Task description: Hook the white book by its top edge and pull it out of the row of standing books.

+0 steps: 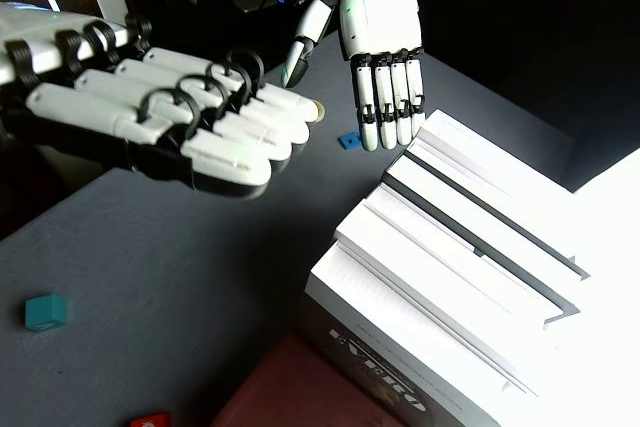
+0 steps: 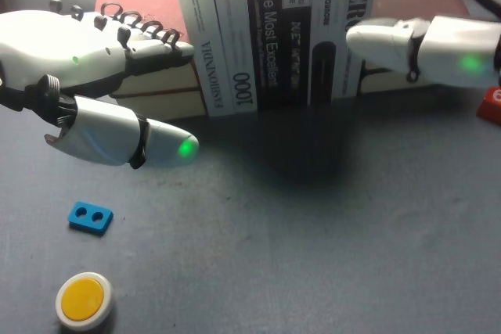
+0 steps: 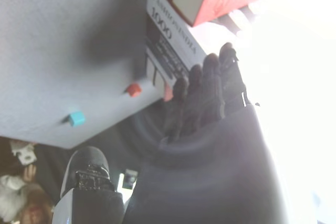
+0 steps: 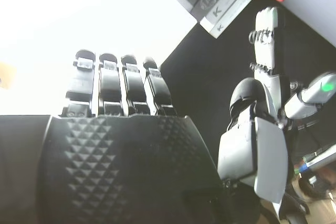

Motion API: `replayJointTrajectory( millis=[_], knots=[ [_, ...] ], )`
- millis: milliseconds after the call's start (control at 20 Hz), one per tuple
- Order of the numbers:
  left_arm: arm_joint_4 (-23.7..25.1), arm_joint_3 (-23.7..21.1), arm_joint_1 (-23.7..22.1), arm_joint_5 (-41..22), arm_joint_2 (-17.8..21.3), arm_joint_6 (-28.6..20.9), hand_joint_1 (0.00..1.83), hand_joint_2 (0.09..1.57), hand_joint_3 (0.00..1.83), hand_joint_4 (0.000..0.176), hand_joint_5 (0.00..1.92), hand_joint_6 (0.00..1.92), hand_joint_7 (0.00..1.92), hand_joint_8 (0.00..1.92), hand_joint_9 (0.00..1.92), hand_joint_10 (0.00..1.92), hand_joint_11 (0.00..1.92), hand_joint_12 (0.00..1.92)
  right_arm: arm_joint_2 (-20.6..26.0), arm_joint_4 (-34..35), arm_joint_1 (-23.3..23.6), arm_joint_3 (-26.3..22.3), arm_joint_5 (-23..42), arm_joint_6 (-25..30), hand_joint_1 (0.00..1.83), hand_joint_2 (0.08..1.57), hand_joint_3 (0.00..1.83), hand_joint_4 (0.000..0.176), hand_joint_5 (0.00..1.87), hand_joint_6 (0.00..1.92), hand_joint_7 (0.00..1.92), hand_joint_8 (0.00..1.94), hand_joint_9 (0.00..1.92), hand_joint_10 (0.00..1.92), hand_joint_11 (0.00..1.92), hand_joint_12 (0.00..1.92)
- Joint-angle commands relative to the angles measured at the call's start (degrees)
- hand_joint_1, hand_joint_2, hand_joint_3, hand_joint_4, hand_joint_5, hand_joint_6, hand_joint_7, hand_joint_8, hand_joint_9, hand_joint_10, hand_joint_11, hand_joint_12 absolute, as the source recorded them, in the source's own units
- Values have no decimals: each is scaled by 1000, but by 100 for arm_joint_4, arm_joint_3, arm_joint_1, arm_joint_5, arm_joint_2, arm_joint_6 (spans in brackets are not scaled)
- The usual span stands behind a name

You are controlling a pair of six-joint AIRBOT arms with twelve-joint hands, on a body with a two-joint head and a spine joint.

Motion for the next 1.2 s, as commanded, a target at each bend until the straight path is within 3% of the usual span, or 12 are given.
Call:
replayJointTrajectory(
  millis=[0, 250, 800, 1150],
  knots=[
    [22, -2, -37, -364, 19, 19, 0, 1073, 5, 0, 0, 0, 0, 0, 0, 0, 0, 0, 25, -334, 35, 22, 630, 38, 0, 1073, 0, 0, 0, 0, 0, 0, 0, 0, 0, 0],
    [23, -16, 11, -364, 20, 22, 0, 1080, 7, 0, 0, 0, 0, 0, 0, 0, 0, 0, -139, -302, 118, 229, 556, -40, 0, 1082, 3, 0, 0, 0, 0, 0, 0, 0, 0, 0],
    [22, -25, 37, -365, 33, 21, 0, 1082, 6, 0, 0, 0, 0, 0, 0, 0, 0, 0, -688, 738, 705, 915, -320, -560, 0, 1088, 5, 0, 0, 0, 0, 0, 0, 0, 0, 0],
    [22, -53, 34, -364, 55, 21, 0, 1082, 6, 0, 0, 0, 0, 0, 0, 0, 0, 0, -770, 1042, 966, 1020, -658, -737, 0, 1078, 0, 0, 0, 0, 0, 0, 0, 0, 0, 0]
  ],
)
